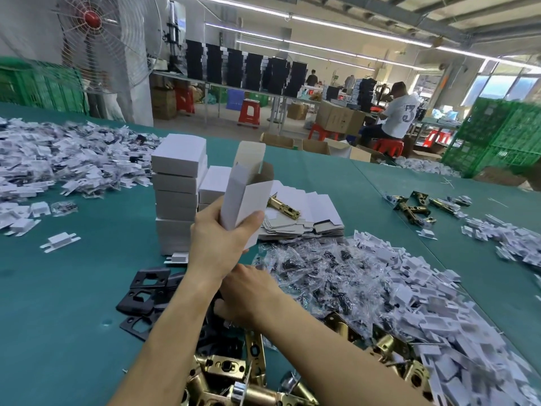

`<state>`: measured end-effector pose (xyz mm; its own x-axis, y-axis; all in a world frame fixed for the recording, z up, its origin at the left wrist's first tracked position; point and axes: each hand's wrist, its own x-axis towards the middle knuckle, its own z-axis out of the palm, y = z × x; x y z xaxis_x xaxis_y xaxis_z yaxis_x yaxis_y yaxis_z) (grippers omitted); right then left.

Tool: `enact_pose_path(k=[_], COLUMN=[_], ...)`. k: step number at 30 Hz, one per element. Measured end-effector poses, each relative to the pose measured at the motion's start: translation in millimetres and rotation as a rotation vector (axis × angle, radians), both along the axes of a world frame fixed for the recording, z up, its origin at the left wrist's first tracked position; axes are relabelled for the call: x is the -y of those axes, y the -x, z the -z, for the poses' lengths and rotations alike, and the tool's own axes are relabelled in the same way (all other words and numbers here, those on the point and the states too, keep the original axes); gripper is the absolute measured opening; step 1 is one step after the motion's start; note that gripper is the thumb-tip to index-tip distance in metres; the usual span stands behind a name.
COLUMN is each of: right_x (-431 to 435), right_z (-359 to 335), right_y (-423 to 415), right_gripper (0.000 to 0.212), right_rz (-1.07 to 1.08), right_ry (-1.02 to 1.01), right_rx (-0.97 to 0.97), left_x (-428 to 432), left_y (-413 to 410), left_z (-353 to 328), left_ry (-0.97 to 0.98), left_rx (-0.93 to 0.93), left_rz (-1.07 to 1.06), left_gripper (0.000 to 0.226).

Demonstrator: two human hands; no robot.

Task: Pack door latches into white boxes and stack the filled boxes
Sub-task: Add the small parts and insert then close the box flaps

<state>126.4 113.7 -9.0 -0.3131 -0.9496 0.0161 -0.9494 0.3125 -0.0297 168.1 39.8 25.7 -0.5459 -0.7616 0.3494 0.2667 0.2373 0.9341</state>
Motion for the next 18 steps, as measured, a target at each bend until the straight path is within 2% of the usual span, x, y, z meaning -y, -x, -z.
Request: enact_pose_path(k=[8,12,14,18], right_x=[0.9,-2.8,-7.3,-38.3], right_z=[-2.2,-6.8,-13.6,-34.7], right_y=[-8.2,-2.6,9.3,48.5], right_gripper=[0.029,0.030,0.033,0.028], right_rz=[-0.073,-0.004,0.084,0.285], right_ry=[0.002,0.048,0.077,0.251], right_rx=[-0.033,0.010,0.092,0.475], left_x=[-0.3,1.2,1.8,2.7], left_y=[0.2,0.9,1.2,-0.2], left_z=[0.8,2.3,2.8,3.1], left_ry=[0.019,0.020,0.021,0.014], left_rx=[0.017,0.013,0.011,0.017], left_rz=[0.037,0.019,0.007,0.009], left_gripper=[0.027,0.029,0.027,0.024])
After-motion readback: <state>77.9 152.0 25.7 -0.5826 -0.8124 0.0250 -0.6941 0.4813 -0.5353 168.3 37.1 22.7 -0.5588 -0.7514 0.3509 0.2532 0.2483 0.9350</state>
